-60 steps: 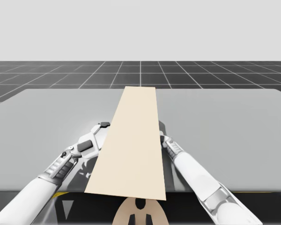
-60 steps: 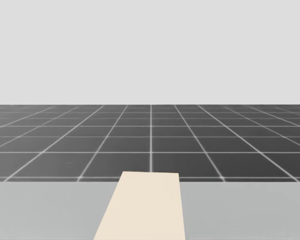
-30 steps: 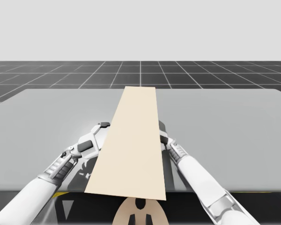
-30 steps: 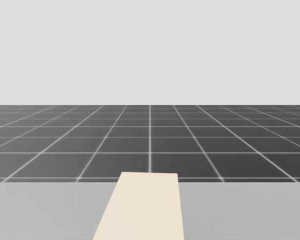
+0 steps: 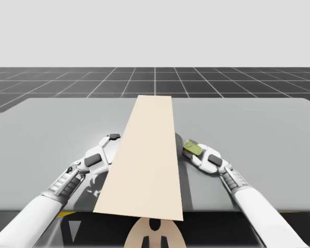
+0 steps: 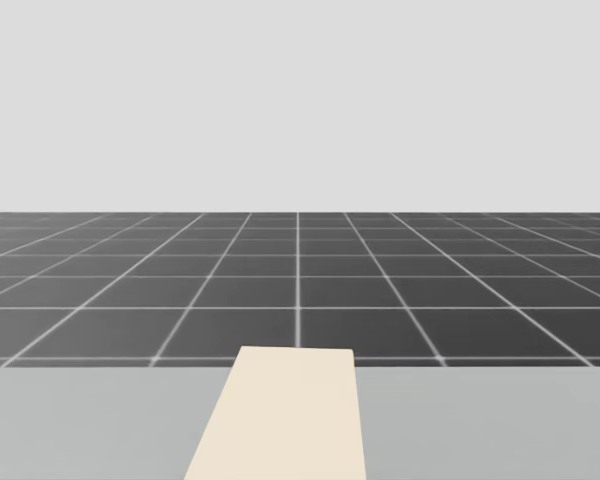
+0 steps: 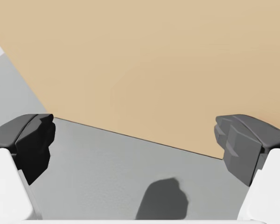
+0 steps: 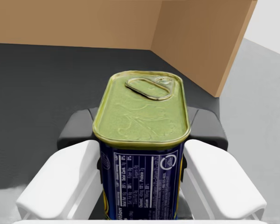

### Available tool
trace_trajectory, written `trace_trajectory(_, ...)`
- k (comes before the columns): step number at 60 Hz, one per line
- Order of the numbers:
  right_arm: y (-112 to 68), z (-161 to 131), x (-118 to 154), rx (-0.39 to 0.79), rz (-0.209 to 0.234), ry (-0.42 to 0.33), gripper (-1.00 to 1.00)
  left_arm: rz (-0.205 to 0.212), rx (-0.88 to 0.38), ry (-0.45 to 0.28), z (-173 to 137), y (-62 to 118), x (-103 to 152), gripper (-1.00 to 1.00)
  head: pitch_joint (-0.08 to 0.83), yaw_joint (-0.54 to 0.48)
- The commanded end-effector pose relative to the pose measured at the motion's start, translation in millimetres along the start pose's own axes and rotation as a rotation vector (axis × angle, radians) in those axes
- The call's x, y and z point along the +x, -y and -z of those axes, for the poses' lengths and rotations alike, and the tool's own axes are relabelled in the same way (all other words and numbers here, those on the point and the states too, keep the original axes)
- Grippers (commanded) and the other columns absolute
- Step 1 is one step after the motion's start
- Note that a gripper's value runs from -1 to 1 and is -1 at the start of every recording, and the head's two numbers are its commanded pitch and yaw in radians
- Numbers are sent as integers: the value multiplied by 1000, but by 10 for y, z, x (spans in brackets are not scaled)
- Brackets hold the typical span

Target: Retrieve the object from inside the box.

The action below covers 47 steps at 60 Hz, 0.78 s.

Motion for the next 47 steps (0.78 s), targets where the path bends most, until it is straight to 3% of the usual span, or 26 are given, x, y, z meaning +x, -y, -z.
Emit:
trace_trajectory(1,301,-541,21,-87,-16,153,1000,-13,-1,6,5,11,-19,-1000,35,-4)
trace_trajectory(17,761,-800,472,-241,-129,216,1000,-14,5,8,-10,-10,-25,-1000,30,-6)
trace_trajectory(32,1151,-754,1347,-385,-284,351,1000,-14,6,6,-10,-14,-32,-1000,30,-6)
trace_trajectory(37,1202,-674,1617,-396,-331,377,1000,-13,6,6,-7,-10,-34,-1000,30,-7)
trace_trajectory(38,1213,-629,1732,-394,-359,392,1000,-13,5,6,-6,-9,-35,-1000,29,-6)
trace_trajectory(47,1134,-370,2211,-382,-446,447,1000,-12,8,8,-10,-9,-34,-1000,29,-5)
